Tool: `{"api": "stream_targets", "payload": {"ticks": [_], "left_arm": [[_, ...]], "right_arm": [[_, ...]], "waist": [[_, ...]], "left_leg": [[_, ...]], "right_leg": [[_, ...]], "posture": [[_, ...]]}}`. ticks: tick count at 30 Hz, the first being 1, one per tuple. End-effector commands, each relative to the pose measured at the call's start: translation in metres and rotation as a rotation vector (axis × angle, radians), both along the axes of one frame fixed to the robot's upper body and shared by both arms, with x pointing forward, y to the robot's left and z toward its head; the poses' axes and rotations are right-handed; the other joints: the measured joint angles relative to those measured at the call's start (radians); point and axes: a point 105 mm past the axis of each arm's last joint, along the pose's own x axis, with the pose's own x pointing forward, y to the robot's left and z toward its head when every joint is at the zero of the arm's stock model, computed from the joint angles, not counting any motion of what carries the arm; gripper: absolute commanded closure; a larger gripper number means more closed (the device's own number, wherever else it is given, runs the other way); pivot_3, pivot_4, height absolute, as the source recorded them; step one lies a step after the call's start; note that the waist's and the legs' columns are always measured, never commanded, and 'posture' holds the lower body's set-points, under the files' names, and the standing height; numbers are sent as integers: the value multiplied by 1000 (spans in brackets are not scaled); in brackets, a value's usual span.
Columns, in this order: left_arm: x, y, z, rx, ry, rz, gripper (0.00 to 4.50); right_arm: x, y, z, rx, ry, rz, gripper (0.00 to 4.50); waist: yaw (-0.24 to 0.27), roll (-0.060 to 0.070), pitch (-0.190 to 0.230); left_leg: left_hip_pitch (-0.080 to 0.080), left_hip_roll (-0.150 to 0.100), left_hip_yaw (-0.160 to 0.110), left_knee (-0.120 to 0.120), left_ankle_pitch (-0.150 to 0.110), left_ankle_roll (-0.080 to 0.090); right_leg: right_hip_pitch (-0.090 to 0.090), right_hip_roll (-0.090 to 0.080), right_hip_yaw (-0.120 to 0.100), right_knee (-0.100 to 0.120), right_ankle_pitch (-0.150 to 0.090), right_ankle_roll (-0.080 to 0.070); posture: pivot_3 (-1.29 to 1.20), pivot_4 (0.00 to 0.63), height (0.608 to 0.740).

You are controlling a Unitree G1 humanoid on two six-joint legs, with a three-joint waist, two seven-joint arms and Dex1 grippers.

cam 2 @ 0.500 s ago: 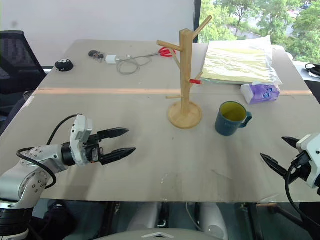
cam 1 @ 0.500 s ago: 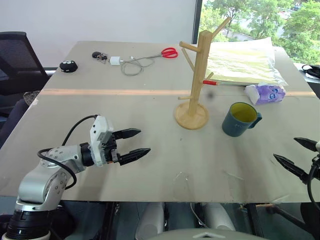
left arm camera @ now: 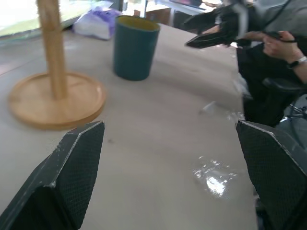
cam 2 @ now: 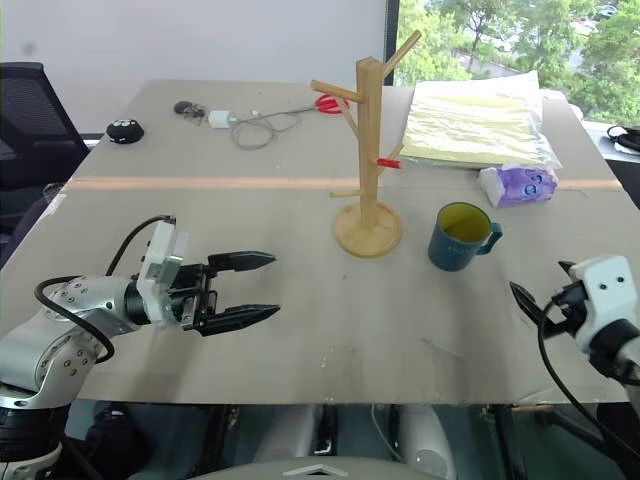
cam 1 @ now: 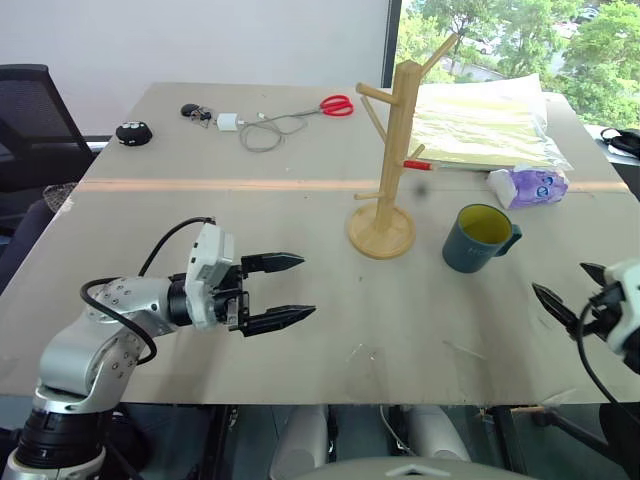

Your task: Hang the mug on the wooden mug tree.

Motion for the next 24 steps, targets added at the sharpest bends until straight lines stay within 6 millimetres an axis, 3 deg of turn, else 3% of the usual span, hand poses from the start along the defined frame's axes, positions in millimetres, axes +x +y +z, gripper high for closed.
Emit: {"api": "stream_targets", "payload": {"ticks": [1,20,24], "left_arm": [[-8,-10,11,-9,-43,-57,0],[-32,-18,24,-57,-76,-83,0],[-34,-18,26,-74,-79,-53,0]], "right_arm": [[15,8,0,-15,-46,-15,48],[87,17,8,14,-165,-47,48],[94,26,5,69,-153,-36,1432]], "waist": [[0,0,0],[-5,1,0],[-4,1,0]], "left_leg": [[0,0,0,0,0,0],[0,0,1,0,2,-3],[0,0,0,0,1,-2]], "right_leg": [[0,0,0,0,0,0],[0,1,1,0,0,0],[0,1,1,0,0,0]], "posture": [[0,150,740],[0,150,740],[0,150,740]]}}
